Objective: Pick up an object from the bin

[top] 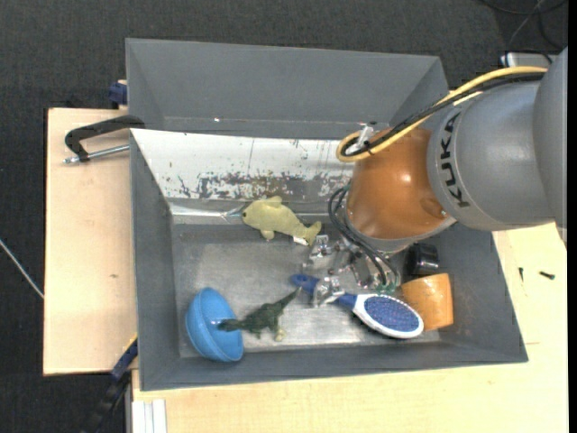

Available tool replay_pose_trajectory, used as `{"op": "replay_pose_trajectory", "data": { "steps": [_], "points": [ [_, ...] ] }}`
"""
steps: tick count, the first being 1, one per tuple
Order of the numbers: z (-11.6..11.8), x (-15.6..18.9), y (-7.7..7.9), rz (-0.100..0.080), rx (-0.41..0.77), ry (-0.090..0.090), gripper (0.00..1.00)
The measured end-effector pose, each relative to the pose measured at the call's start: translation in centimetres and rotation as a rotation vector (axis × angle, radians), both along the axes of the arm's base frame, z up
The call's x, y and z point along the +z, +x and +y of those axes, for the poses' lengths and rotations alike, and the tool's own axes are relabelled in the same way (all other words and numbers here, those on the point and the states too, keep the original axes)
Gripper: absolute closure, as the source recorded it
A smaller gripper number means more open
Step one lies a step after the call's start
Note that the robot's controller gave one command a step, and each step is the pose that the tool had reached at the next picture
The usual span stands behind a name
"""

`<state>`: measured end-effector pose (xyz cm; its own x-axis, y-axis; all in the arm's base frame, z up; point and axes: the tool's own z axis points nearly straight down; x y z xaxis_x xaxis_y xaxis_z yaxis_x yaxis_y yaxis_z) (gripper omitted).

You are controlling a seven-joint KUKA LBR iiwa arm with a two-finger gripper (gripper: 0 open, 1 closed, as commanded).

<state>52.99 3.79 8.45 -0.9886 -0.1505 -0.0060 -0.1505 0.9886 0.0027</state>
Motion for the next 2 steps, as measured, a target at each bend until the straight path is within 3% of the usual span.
{"op": "replay_pose_trajectory", "data": {
  "steps": [2],
  "points": [
    [0.2, 9.5, 0.4, -0.004, -0.001, -0.002, 1.0]
  ]
}}
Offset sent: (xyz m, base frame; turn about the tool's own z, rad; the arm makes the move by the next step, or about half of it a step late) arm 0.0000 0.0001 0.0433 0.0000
